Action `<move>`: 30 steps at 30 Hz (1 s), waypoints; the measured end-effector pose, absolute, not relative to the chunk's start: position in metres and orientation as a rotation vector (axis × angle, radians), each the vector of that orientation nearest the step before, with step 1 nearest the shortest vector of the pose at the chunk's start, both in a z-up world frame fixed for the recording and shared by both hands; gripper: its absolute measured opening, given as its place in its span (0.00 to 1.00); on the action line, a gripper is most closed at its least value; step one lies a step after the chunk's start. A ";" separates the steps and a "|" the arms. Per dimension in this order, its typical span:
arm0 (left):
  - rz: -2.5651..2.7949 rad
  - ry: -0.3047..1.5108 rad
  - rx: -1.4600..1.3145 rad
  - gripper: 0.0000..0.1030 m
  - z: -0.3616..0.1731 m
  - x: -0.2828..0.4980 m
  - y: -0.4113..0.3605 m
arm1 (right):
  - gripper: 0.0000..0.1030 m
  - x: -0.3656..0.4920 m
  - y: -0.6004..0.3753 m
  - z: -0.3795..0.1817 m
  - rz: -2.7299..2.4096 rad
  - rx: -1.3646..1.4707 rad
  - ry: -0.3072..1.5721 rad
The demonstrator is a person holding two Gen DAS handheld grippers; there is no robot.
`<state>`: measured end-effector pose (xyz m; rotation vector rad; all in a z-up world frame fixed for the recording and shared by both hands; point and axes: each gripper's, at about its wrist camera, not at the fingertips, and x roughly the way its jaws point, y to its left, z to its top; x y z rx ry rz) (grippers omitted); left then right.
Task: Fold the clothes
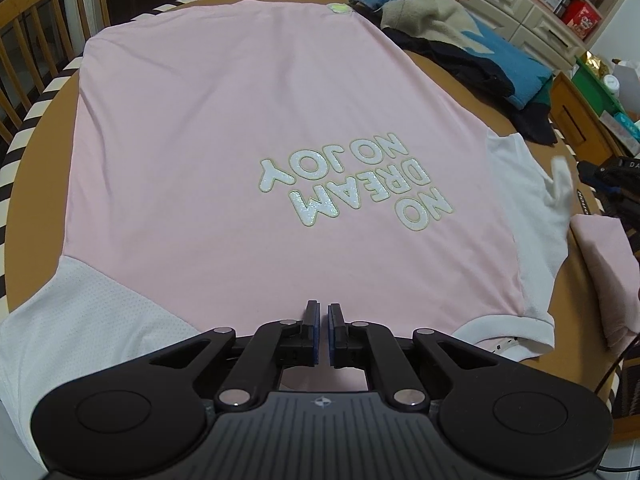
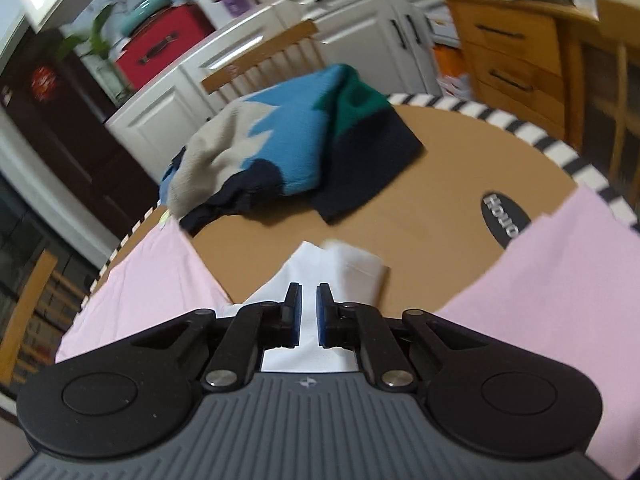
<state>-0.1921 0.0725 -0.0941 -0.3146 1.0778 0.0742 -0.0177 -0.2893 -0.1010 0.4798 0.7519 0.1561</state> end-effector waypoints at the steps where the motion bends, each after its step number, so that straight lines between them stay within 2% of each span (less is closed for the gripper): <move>1: 0.073 1.078 -0.322 0.08 -0.094 -0.192 0.073 | 0.08 -0.018 -0.288 -0.099 0.169 0.472 0.751; 7: 0.062 1.075 -0.327 0.16 -0.094 -0.193 0.071 | 0.07 -0.018 -0.283 -0.093 0.129 0.395 0.770; 10: 0.057 1.069 -0.319 0.18 -0.094 -0.194 0.069 | 0.17 -0.017 -0.299 -0.104 0.069 0.533 0.820; 12: 0.055 1.069 -0.320 0.18 -0.095 -0.195 0.069 | 0.27 -0.017 -0.314 -0.116 0.044 0.685 0.855; 15: 0.049 1.071 -0.318 0.18 -0.096 -0.196 0.072 | 0.32 -0.015 -0.333 -0.133 -0.020 0.868 0.908; 19: 0.027 1.078 -0.295 0.18 -0.097 -0.202 0.082 | 0.33 -0.010 -0.339 -0.128 -0.105 0.814 0.868; 20: 0.025 1.079 -0.295 0.18 -0.097 -0.202 0.083 | 0.41 -0.008 -0.340 -0.125 -0.112 0.801 0.861; 21: 0.024 1.080 -0.297 0.18 -0.097 -0.202 0.083 | 0.44 -0.005 -0.342 -0.123 -0.122 0.794 0.863; 30: 0.013 1.089 -0.299 0.18 -0.098 -0.198 0.083 | 0.42 0.036 -0.347 -0.138 -0.137 0.672 1.017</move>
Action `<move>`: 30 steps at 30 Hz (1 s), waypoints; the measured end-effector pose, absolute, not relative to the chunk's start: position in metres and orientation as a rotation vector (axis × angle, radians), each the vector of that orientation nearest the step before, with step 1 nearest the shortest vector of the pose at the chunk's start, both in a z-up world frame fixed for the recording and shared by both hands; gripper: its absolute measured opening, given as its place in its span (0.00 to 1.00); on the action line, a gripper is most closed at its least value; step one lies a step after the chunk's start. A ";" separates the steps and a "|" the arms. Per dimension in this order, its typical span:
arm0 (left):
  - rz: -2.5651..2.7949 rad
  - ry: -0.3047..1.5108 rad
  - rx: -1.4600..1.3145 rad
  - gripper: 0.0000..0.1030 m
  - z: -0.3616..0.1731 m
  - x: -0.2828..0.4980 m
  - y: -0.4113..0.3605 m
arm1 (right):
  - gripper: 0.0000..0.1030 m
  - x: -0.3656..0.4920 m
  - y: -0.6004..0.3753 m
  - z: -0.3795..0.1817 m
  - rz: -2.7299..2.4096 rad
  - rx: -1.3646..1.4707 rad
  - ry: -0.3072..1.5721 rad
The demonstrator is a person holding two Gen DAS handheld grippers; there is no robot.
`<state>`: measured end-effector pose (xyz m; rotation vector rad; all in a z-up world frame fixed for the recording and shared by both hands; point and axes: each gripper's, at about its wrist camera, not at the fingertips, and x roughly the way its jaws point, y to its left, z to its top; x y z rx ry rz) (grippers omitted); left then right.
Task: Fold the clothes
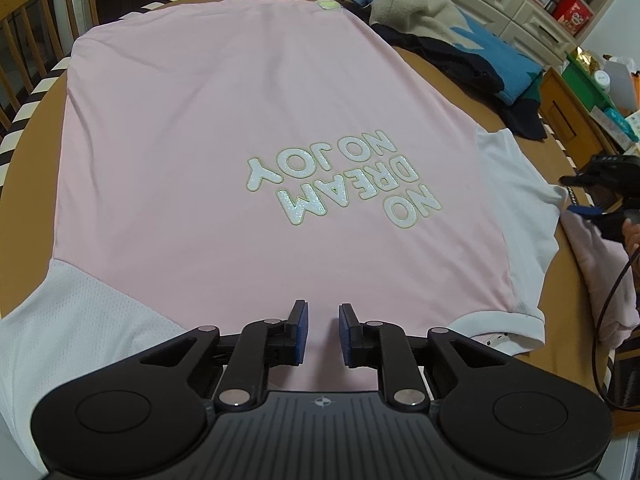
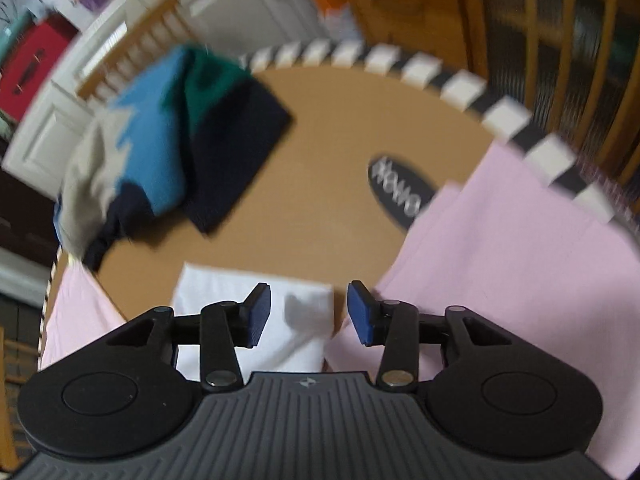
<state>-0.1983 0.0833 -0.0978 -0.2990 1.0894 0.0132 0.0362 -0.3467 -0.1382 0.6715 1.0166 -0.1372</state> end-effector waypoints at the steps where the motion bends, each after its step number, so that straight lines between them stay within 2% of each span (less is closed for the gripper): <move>1: 0.013 1.090 -0.303 0.18 -0.098 -0.198 0.084 | 0.42 0.038 -0.347 -0.140 -0.129 0.665 1.027; 4: 0.009 1.092 -0.308 0.18 -0.098 -0.197 0.085 | 0.43 0.038 -0.346 -0.142 -0.087 0.651 1.032; 5: 0.009 1.092 -0.306 0.18 -0.098 -0.197 0.084 | 0.39 0.038 -0.345 -0.143 -0.070 0.643 1.033; 8: 0.009 1.095 -0.302 0.19 -0.098 -0.197 0.084 | 0.07 0.039 -0.344 -0.151 0.015 0.690 1.070; 12: 0.016 1.105 -0.331 0.20 -0.094 -0.191 0.087 | 0.06 0.035 -0.335 -0.147 0.032 0.653 1.035; 14: -0.030 1.080 -0.308 0.31 -0.082 -0.177 0.086 | 0.06 0.032 -0.330 -0.141 0.079 0.650 1.017; 15: -0.053 1.067 -0.296 0.33 -0.076 -0.170 0.085 | 0.06 0.031 -0.328 -0.136 0.110 0.640 1.004; 17: -0.118 1.032 -0.266 0.45 -0.064 -0.149 0.082 | 0.06 0.028 -0.321 -0.123 0.158 0.593 0.979; 20: -0.248 0.991 -0.227 0.52 -0.049 -0.107 0.072 | 0.06 0.023 -0.312 -0.104 0.209 0.542 0.950; 23: -0.455 1.041 -0.317 0.60 -0.049 -0.048 0.060 | 0.06 0.018 -0.305 -0.093 0.241 0.509 0.936; 26: -0.566 1.120 -0.411 0.61 -0.060 0.015 0.041 | 0.06 0.017 -0.305 -0.094 0.234 0.514 0.955; 30: -0.686 1.171 -0.360 0.62 -0.076 0.086 0.005 | 0.06 0.020 -0.307 -0.098 0.196 0.518 0.966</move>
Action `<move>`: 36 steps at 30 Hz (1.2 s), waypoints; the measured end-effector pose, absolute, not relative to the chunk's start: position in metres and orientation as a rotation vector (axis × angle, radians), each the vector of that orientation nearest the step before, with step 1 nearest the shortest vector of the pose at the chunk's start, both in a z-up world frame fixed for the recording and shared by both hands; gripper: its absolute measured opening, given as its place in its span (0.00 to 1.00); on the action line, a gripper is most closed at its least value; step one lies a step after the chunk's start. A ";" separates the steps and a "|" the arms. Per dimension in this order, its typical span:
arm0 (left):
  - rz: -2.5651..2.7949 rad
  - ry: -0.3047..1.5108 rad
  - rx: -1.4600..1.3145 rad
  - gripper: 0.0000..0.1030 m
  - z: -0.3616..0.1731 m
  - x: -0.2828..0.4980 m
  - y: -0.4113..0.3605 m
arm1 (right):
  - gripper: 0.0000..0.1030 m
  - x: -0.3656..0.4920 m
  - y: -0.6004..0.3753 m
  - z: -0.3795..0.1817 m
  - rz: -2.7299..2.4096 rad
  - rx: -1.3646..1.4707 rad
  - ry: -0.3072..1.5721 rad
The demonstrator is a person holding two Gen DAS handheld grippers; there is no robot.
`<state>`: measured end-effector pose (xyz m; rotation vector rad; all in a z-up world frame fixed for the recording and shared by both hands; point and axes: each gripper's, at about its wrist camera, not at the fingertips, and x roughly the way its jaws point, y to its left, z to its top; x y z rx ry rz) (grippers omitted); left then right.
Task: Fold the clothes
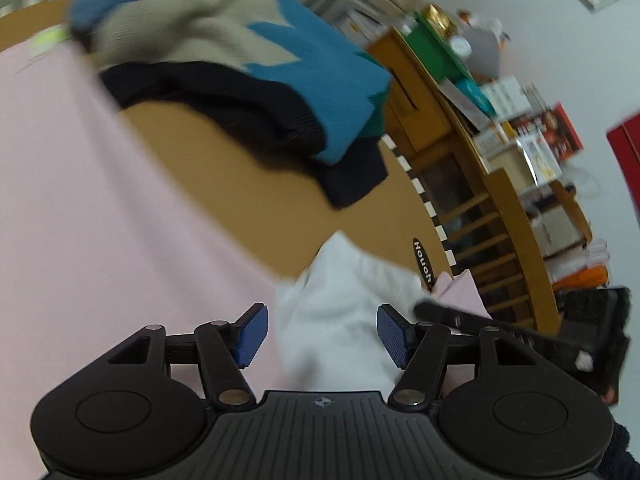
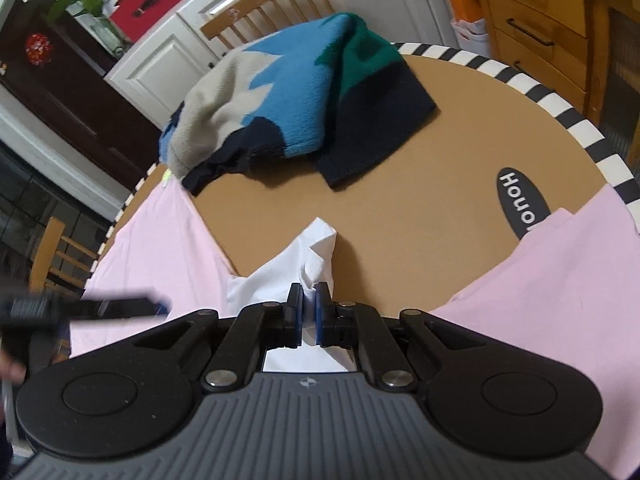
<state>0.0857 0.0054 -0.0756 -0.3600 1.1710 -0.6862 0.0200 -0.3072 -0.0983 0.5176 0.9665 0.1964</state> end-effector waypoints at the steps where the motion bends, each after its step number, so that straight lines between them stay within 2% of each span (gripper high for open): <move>1: -0.714 1.188 -0.340 0.62 -0.082 0.099 -0.005 | 0.06 0.022 -0.308 -0.100 0.186 0.524 0.969; 10: -0.944 1.260 -0.063 0.56 -0.124 0.172 -0.092 | 0.06 0.030 -0.317 -0.108 0.096 0.607 0.952; 13: -1.010 1.265 -0.050 0.56 -0.128 0.180 -0.107 | 0.06 0.030 -0.320 -0.109 0.074 0.626 0.949; 15: -1.031 1.281 -0.070 0.52 -0.132 0.186 -0.113 | 0.06 0.031 -0.322 -0.110 0.060 0.625 0.949; 16: -1.039 1.291 -0.071 0.46 -0.134 0.187 -0.115 | 0.06 0.031 -0.322 -0.110 0.052 0.625 0.949; 17: -1.043 1.300 -0.064 0.33 -0.136 0.188 -0.116 | 0.06 0.030 -0.323 -0.111 0.044 0.626 0.947; 18: -1.038 1.311 -0.049 0.25 -0.139 0.189 -0.117 | 0.06 0.031 -0.324 -0.111 0.040 0.628 0.946; 19: -1.031 1.322 -0.032 0.06 -0.141 0.189 -0.117 | 0.06 0.031 -0.324 -0.112 0.038 0.630 0.946; 27: -1.021 1.253 -0.003 0.04 -0.137 0.182 -0.109 | 0.06 0.031 -0.319 -0.110 0.031 0.603 0.941; 36: -1.106 1.164 -0.127 0.04 -0.077 0.155 -0.062 | 0.06 0.002 -0.296 -0.063 0.177 0.513 0.853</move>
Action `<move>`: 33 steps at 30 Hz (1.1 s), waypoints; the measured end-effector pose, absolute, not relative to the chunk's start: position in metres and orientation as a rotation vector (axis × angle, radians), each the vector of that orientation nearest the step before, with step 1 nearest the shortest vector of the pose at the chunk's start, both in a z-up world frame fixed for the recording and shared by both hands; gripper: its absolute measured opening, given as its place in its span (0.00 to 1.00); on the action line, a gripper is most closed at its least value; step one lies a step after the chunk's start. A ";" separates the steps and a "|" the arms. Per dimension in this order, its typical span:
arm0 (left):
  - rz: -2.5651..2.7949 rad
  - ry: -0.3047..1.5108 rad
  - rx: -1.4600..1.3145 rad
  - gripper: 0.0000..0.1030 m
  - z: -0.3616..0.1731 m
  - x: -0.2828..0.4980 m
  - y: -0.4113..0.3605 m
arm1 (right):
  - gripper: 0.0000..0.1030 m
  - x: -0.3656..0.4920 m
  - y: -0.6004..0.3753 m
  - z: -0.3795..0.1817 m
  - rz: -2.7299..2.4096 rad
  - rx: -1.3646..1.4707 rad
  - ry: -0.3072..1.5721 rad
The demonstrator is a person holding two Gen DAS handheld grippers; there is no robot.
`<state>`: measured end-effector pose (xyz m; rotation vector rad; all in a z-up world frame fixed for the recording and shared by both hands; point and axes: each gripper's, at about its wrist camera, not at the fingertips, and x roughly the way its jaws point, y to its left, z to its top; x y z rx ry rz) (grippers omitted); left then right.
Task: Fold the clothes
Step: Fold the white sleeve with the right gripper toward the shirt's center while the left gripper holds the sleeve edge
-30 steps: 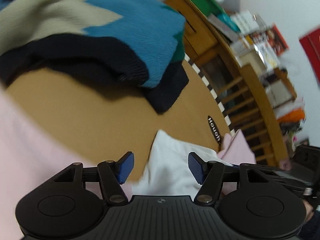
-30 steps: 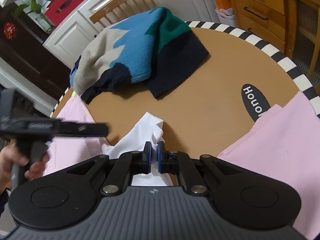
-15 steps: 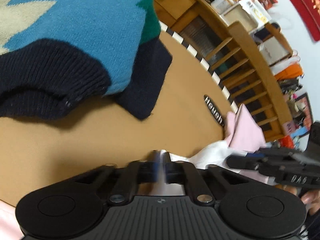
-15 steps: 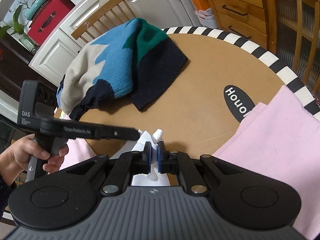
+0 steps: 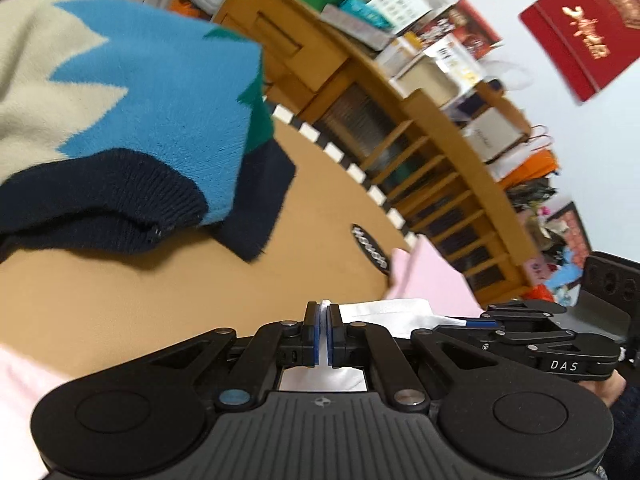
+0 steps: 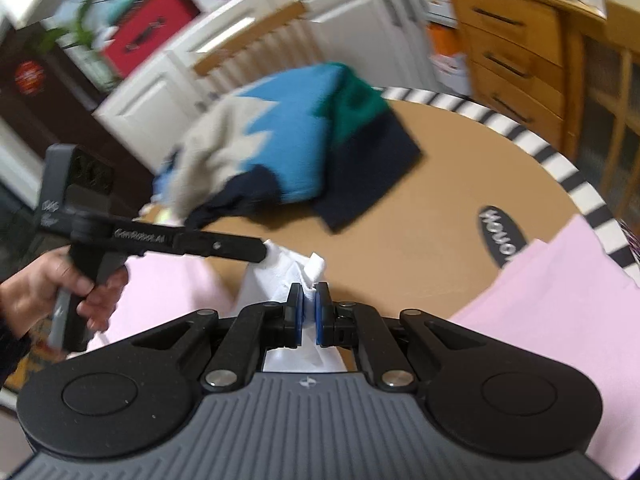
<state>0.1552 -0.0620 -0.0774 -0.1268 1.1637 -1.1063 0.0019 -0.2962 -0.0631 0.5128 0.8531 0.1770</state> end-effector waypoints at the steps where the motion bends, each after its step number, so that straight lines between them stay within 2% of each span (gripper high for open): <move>1: -1.117 1.162 -0.152 0.04 -0.072 0.148 -0.053 | 0.06 -0.005 -0.291 -0.057 0.201 0.497 0.847; 8: -1.091 1.202 -0.261 0.04 -0.060 0.087 0.038 | 0.06 -0.067 -0.228 -0.037 0.386 0.275 0.845; 14: -0.952 1.253 -0.324 0.04 -0.099 0.061 0.085 | 0.06 -0.101 -0.159 -0.086 0.428 0.058 0.938; 17: -0.943 1.244 -0.358 0.04 -0.106 0.055 0.091 | 0.06 -0.111 -0.140 -0.095 0.434 -0.023 0.908; 22: -0.937 1.255 -0.329 0.04 -0.111 0.048 0.098 | 0.09 -0.119 -0.129 -0.102 0.452 -0.078 0.920; 25: -0.916 1.268 -0.324 0.04 -0.114 0.050 0.102 | 0.14 -0.117 -0.128 -0.109 0.433 -0.064 0.940; 27: -0.904 1.276 -0.312 0.05 -0.116 0.050 0.103 | 0.18 -0.119 -0.130 -0.113 0.424 -0.028 0.956; 33: -0.881 1.319 -0.292 0.14 -0.118 0.047 0.118 | 0.19 -0.132 -0.142 -0.107 0.450 0.073 0.979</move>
